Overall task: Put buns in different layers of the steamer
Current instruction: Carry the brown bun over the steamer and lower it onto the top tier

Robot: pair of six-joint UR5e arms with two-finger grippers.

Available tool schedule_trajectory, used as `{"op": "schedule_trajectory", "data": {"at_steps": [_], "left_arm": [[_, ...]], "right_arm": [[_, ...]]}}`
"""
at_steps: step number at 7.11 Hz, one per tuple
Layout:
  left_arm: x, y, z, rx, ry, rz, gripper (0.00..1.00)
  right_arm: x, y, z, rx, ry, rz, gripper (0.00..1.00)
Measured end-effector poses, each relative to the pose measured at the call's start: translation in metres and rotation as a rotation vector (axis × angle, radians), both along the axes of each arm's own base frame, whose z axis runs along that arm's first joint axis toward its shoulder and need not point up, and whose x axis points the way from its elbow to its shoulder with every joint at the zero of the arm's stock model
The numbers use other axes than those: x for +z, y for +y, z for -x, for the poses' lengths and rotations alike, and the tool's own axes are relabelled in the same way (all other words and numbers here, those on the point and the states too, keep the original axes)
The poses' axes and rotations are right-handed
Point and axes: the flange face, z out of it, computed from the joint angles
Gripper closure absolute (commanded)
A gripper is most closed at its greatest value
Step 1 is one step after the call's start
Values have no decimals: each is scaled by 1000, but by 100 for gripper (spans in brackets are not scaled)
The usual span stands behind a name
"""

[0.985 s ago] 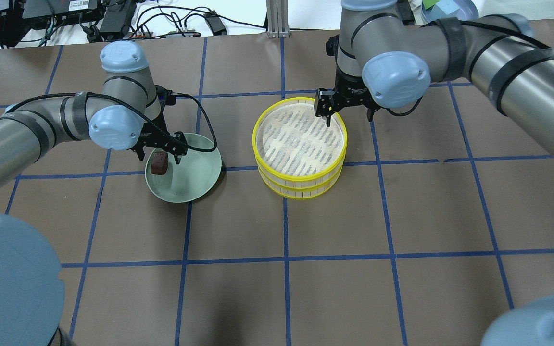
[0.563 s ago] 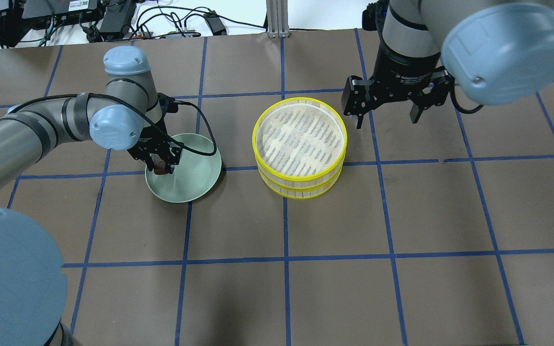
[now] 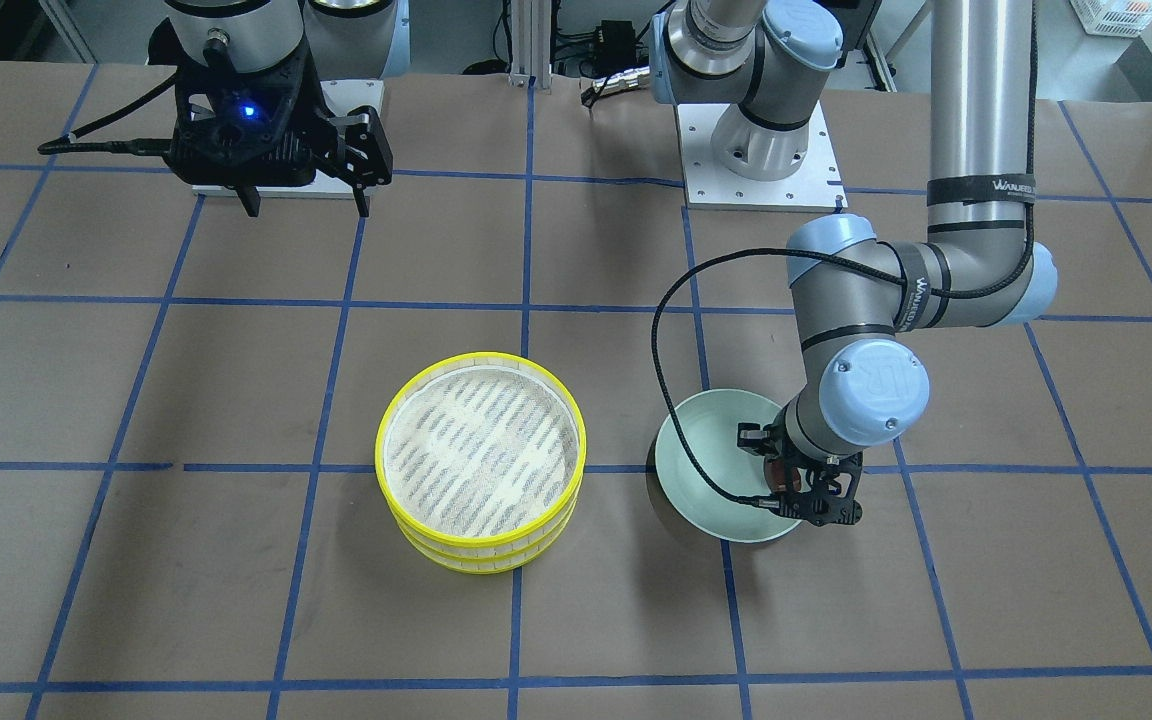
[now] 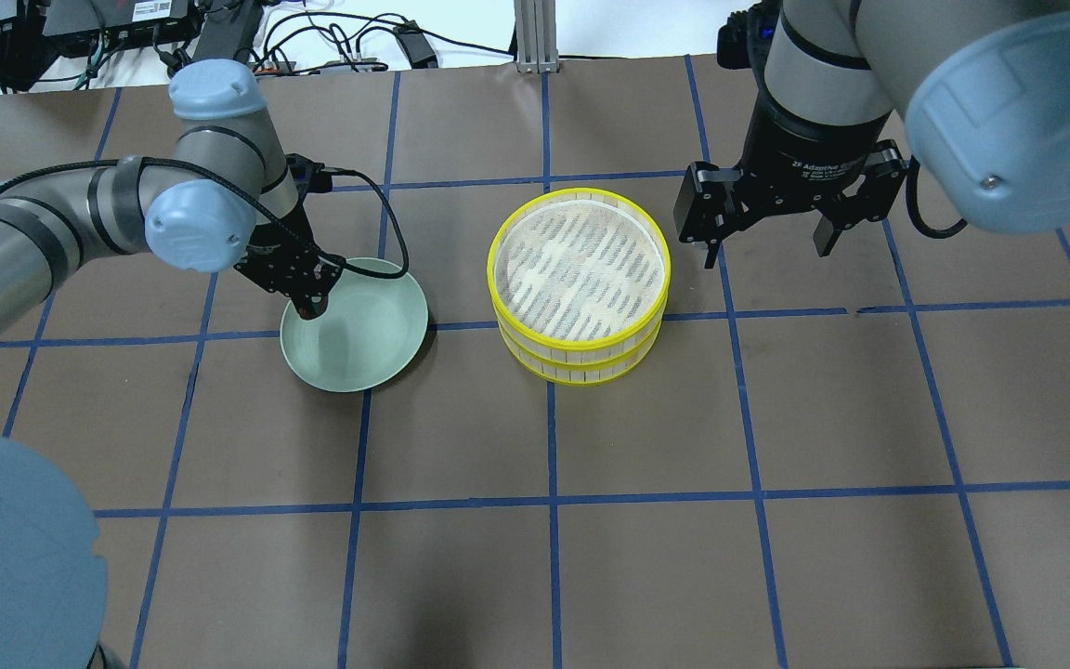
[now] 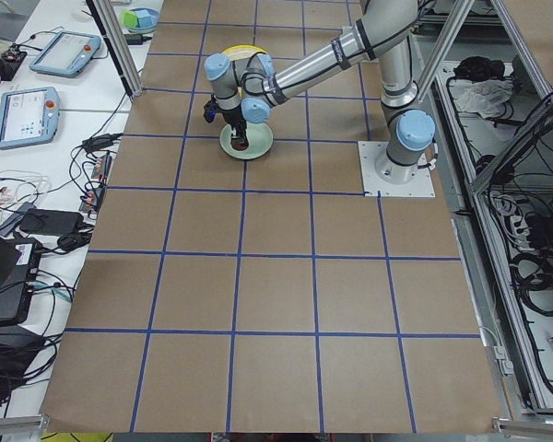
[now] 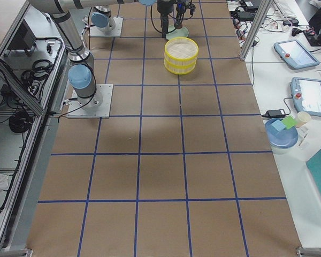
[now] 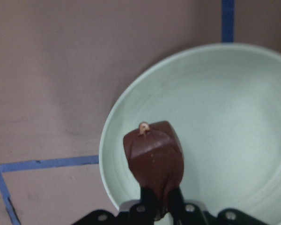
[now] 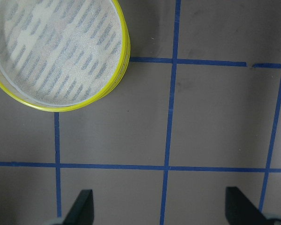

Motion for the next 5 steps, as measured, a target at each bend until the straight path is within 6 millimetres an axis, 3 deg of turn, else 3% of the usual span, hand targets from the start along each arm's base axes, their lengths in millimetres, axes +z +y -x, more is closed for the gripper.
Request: {"op": "schedule_trajectory", "data": {"at_steps": [2,3,5], "left_arm": [[78,-5,18,47,50,69,100],[106,1,41,90,94,107,100],[130,18,109,149,177,153,100]], "right_arm": [[0,1,0,1,2,-1,0],[0,1,0,1,2,-1,0],[1,1,0,1,4,-1,0]]}}
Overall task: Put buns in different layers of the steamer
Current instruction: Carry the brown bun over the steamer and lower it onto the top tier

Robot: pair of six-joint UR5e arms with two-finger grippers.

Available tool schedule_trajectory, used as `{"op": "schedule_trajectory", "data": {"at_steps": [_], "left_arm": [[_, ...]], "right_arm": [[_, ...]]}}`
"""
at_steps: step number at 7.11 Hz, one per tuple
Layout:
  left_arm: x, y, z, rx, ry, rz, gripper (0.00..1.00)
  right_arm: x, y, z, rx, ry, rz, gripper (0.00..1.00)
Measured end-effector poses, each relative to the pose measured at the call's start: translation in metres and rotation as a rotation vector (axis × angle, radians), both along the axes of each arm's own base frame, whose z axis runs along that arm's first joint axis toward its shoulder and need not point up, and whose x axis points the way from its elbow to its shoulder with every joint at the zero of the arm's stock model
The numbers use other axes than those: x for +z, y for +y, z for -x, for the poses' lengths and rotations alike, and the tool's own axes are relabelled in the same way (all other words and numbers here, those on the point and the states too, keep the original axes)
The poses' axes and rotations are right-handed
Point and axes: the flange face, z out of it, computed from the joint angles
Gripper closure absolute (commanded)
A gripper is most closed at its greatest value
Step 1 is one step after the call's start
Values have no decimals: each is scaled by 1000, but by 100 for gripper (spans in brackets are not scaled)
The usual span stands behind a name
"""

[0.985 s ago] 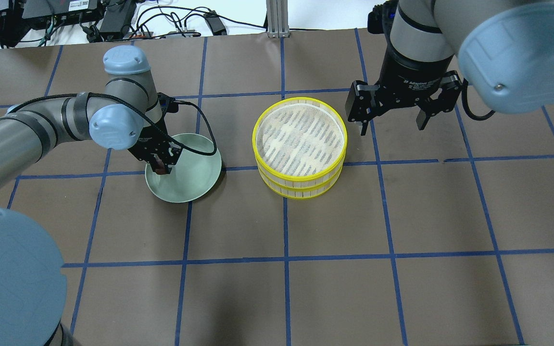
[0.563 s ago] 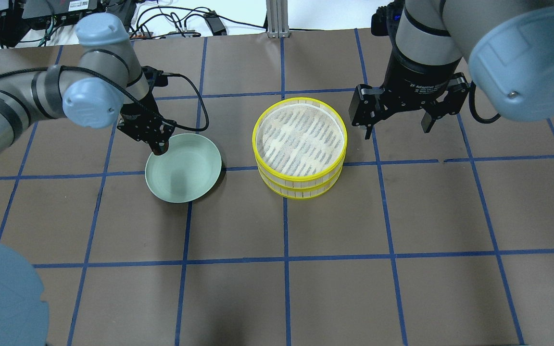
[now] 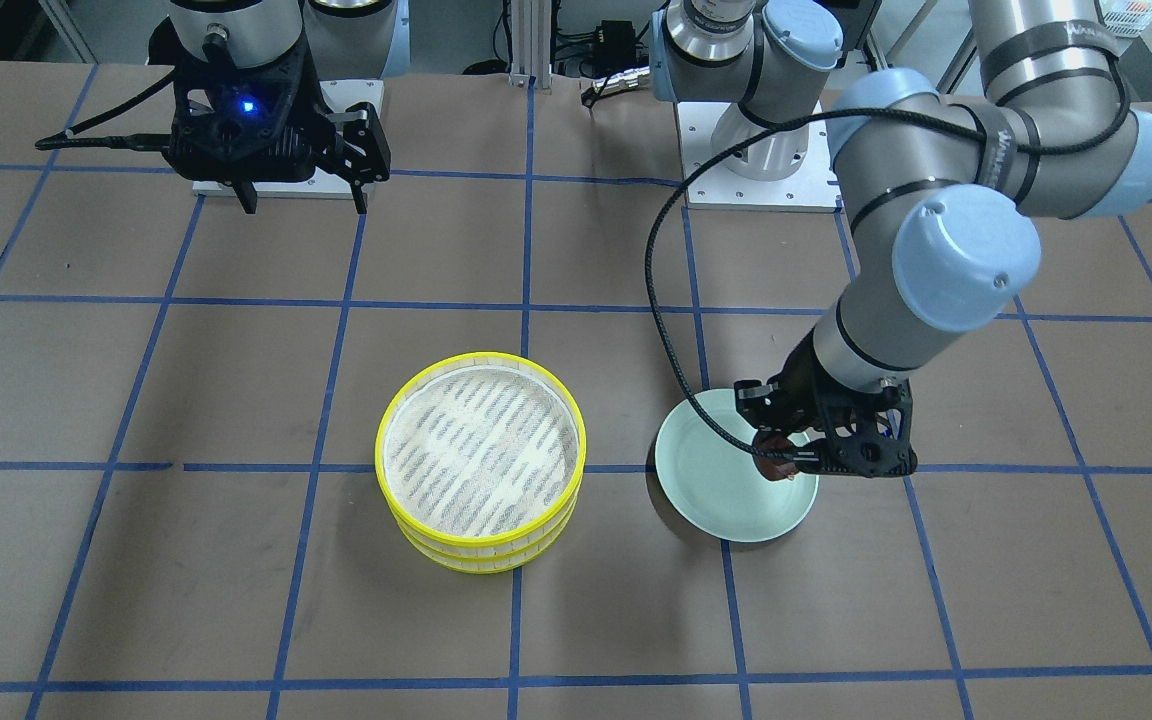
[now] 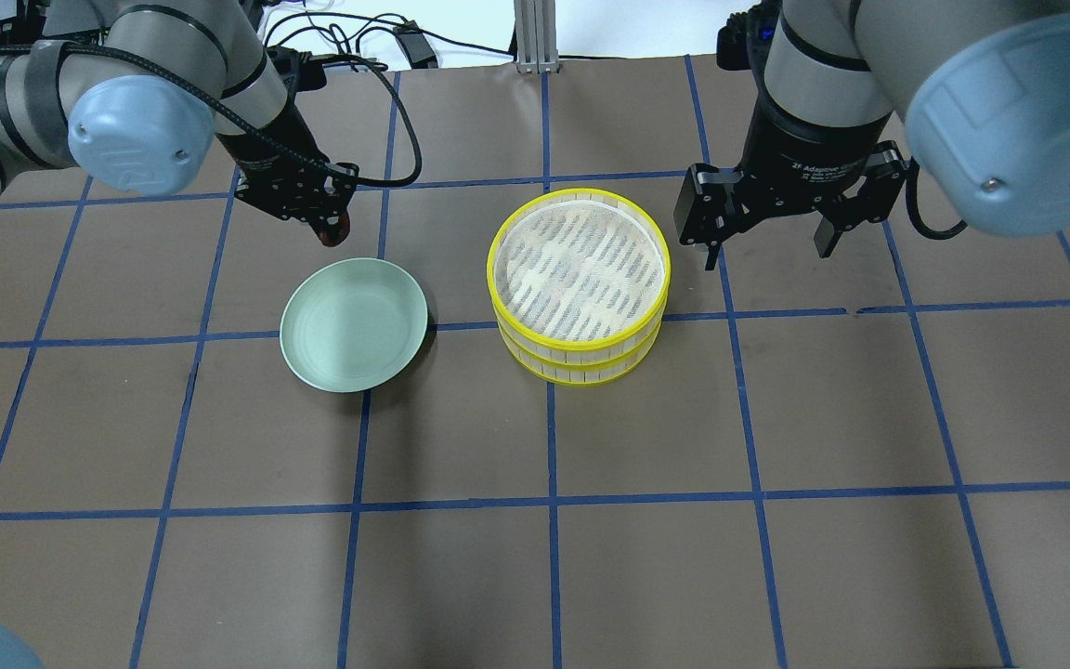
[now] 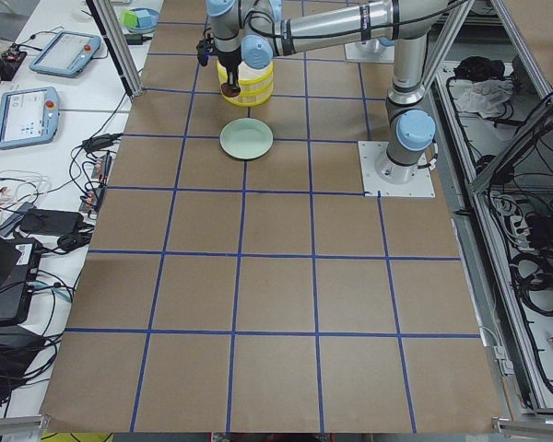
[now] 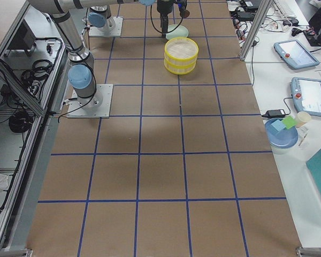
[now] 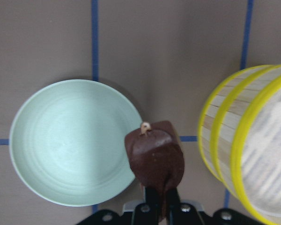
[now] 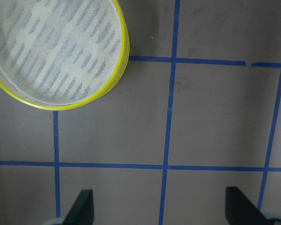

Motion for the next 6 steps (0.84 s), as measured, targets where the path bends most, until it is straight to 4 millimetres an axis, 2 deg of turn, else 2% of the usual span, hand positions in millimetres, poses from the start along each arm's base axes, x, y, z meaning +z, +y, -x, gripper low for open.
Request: {"op": "schedule_trajectory", "data": {"at_steps": [2,4,5,6], "left_arm": [[-3,5,49,67,158,29,100],[-20,10,76,107,337,9,100],[-32,12,85,103,361,3,43],[-42,11,93,93,373,9,8]], "right_arm": [[0,0,0,1,-1,0,0],[0,0,0,1,0,0,0],[0,0,0,1,1,0,0],[0,0,0,1,2,0,0]]}}
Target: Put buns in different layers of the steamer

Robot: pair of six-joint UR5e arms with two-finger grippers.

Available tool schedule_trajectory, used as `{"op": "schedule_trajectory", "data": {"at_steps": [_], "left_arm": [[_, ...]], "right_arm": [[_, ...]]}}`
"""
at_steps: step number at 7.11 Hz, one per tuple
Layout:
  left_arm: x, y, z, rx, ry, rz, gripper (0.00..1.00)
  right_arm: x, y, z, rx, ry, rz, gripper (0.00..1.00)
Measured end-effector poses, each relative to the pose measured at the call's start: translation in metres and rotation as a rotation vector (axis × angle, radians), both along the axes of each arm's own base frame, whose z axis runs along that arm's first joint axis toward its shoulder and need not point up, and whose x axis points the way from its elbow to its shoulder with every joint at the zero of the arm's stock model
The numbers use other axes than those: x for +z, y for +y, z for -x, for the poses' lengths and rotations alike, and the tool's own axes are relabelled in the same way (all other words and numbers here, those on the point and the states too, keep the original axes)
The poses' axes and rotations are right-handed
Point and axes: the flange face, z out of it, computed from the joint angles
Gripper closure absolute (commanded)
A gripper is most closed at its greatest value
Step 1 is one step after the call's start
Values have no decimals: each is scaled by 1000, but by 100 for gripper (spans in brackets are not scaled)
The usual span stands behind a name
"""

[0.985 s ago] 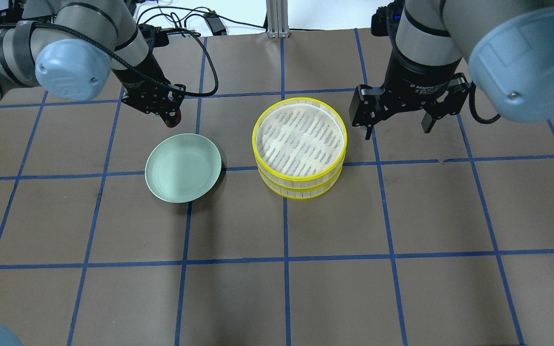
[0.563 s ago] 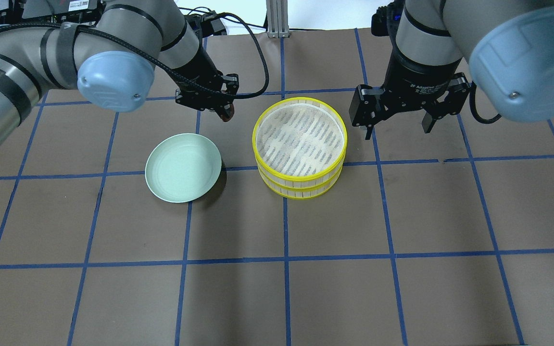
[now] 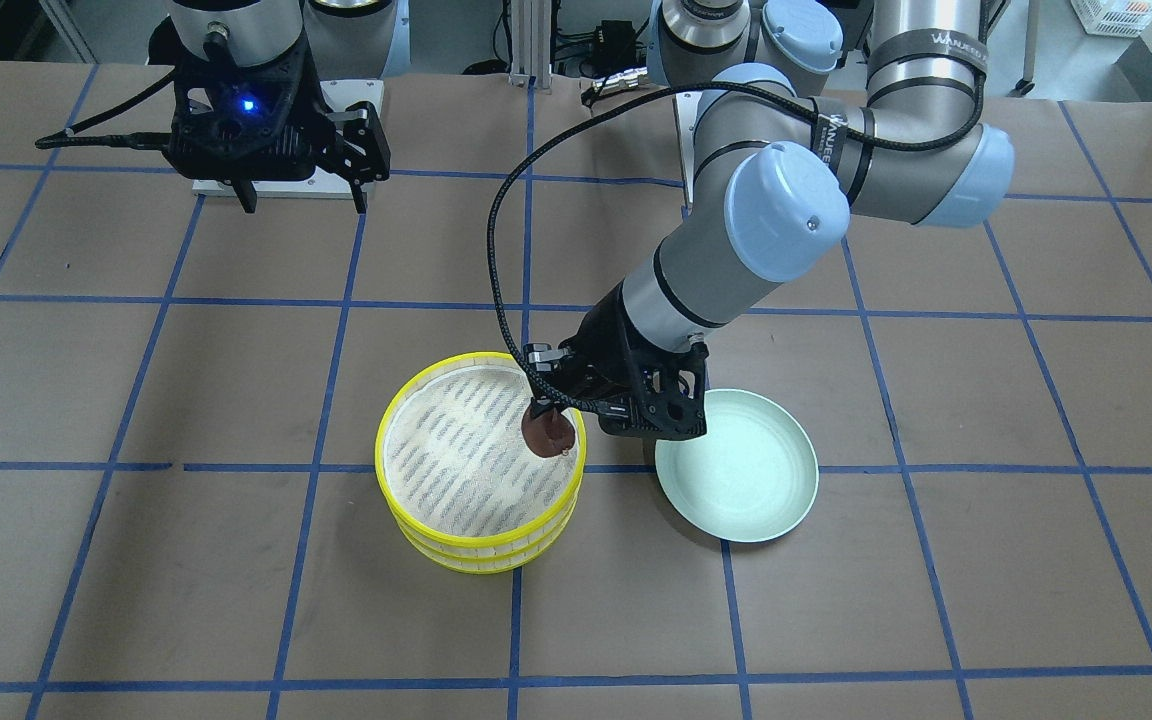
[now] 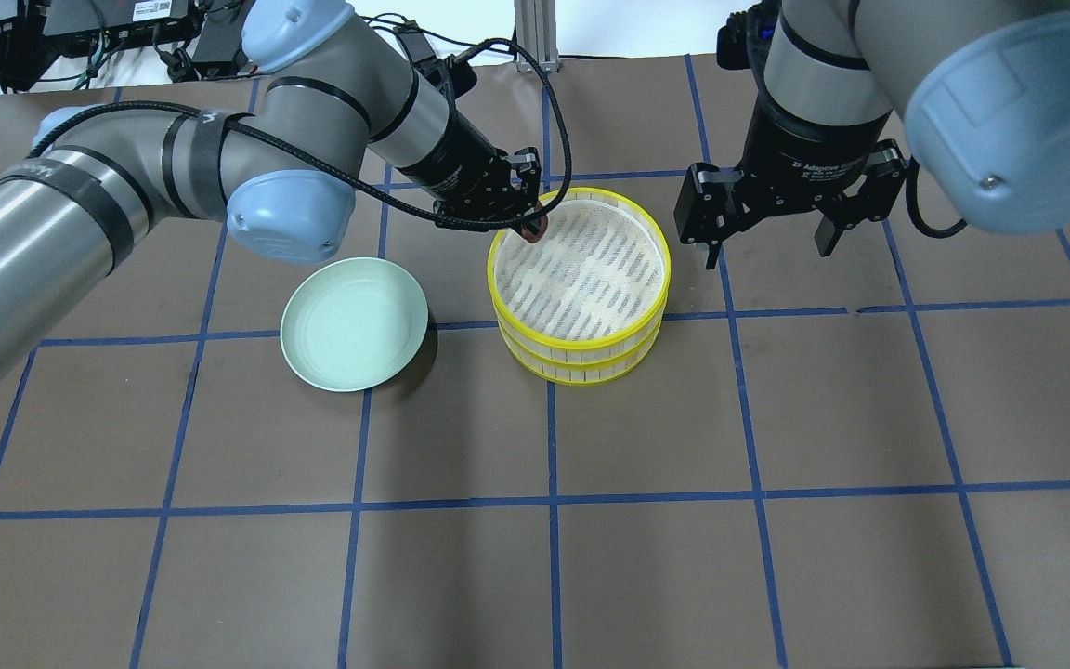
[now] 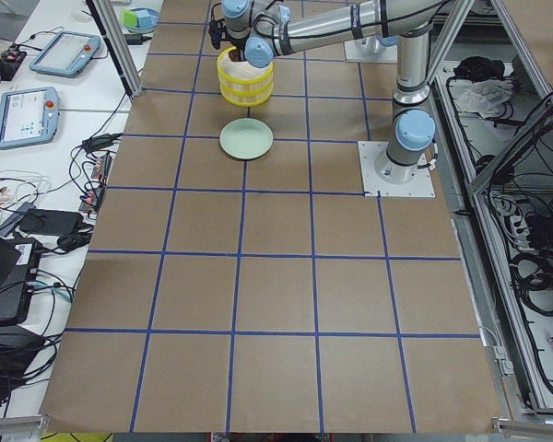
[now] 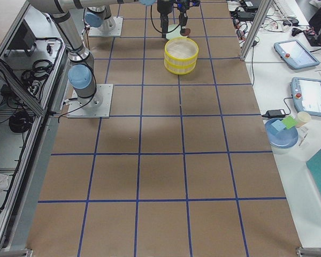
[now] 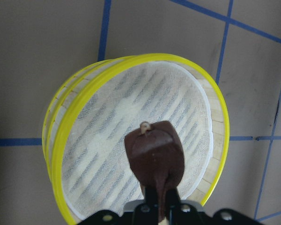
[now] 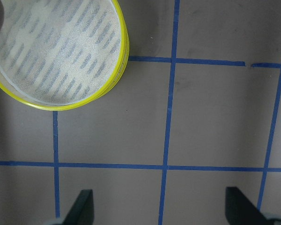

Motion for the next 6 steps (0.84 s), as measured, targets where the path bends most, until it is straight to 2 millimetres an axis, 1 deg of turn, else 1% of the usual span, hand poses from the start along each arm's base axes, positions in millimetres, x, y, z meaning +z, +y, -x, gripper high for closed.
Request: {"op": "schedule_trajectory", "data": {"at_steps": [1,2,4,5,6], "left_arm": [[-8,-1,7,-4,5,4,0],[-12,-1,13,10,6,-6,0],[-10,0,20,63,9,-31,0],[-6,0,20,66,8,-25,0],[1,-1,16,52,-17,2,0]], "right_arm": [[0,0,0,0,0,0,0],[0,0,0,0,0,0,0],[0,0,0,0,1,-1,0],[0,0,0,0,1,-1,0],[0,0,0,0,-3,-2,0]]}}
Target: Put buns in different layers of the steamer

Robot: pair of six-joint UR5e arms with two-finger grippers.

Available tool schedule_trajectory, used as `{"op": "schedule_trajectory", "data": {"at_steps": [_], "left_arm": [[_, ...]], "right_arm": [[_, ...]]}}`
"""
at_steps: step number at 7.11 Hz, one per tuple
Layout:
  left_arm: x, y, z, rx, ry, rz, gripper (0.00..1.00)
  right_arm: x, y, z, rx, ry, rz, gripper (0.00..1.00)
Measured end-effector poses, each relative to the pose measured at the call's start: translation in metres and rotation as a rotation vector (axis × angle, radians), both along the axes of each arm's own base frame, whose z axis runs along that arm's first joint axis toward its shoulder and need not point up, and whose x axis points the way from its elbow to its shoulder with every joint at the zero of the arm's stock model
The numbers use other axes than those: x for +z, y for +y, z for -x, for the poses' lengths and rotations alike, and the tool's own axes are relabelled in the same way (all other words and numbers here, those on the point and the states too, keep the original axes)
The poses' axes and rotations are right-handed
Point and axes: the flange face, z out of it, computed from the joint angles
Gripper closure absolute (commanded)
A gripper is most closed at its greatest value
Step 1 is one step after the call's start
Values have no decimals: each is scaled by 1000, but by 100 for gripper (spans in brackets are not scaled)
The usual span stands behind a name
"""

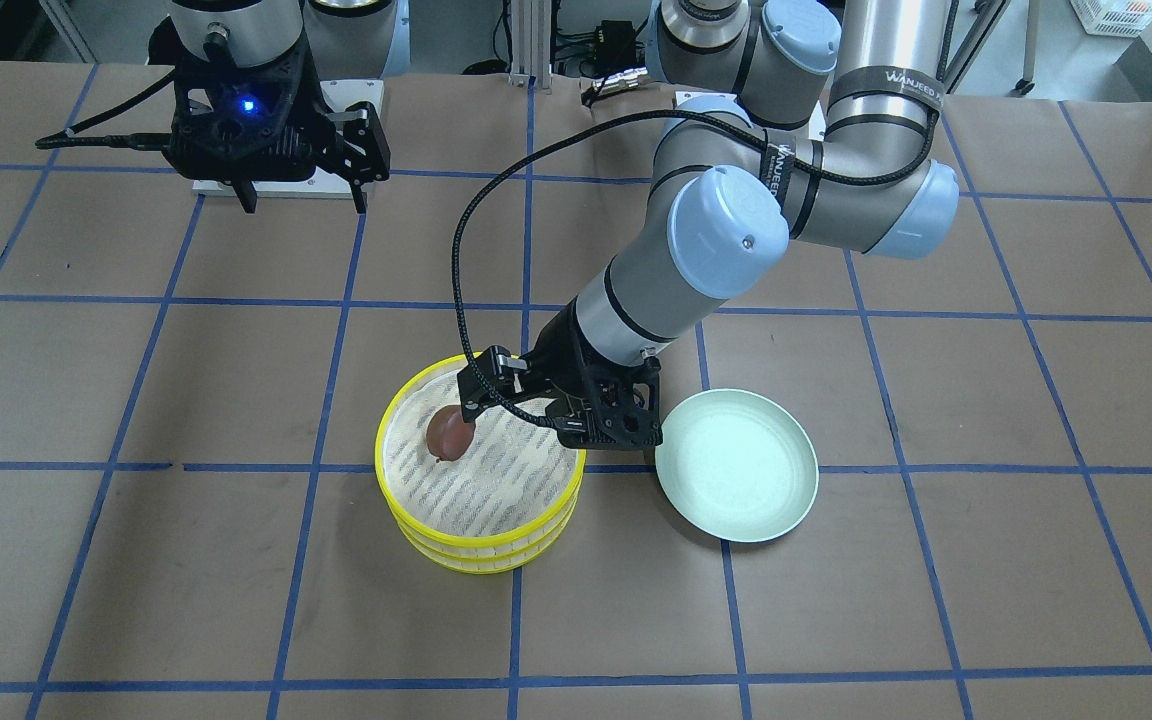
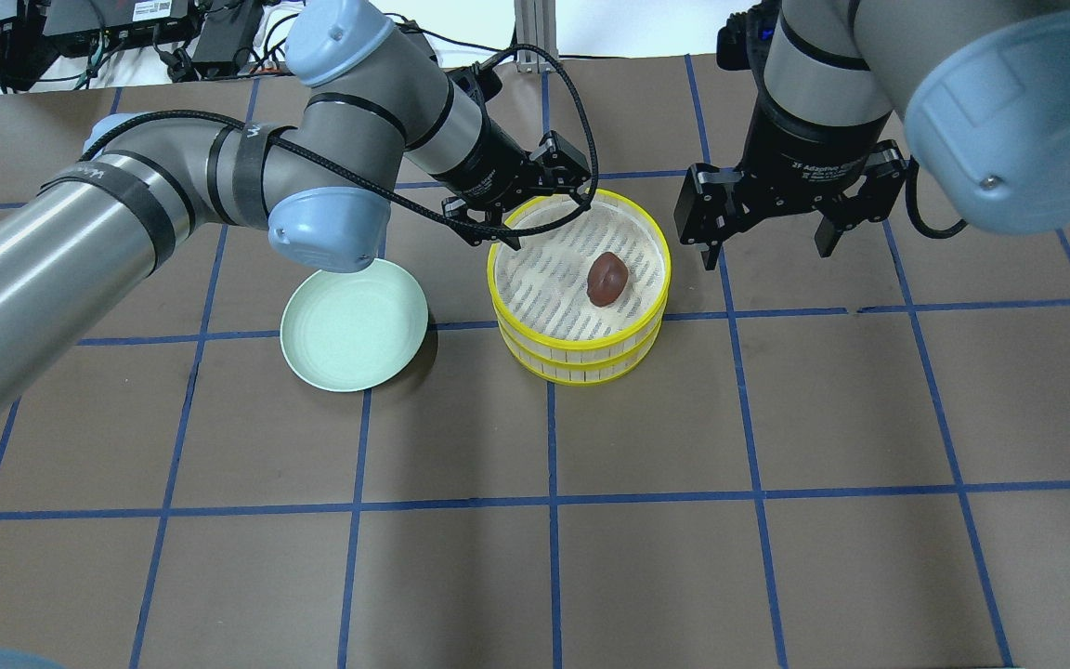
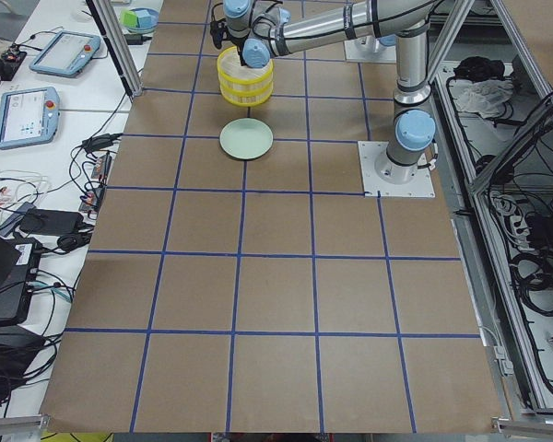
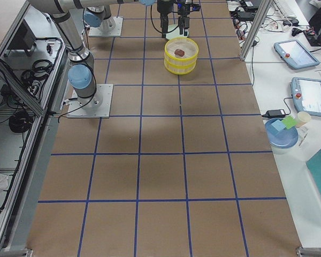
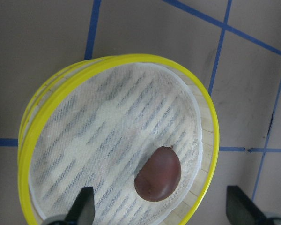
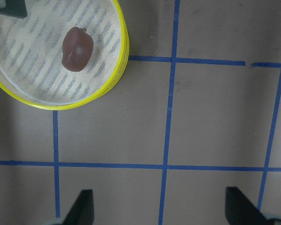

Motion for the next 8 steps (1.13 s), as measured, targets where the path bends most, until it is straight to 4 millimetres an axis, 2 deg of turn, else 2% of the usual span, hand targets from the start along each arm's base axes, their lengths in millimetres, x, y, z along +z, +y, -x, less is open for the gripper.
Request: {"op": "schedule_trajectory", "data": {"at_steps": [1,3,6,8], "left_arm": [[2,-2,-12,-31,-81,28,0],[10,-10,-66,-80,-262,59,0],[60,-4,-160,-88,-465,61,0],[89,10,-200,-85,-509,27,0]], "right_arm": [[0,0,0,-1,-4,0,0],[0,0,-1,-1,-8,1,0],[8,-6,-2,-1,-17,58,0],[23,-25,1,-19,-28,117,0]]}}
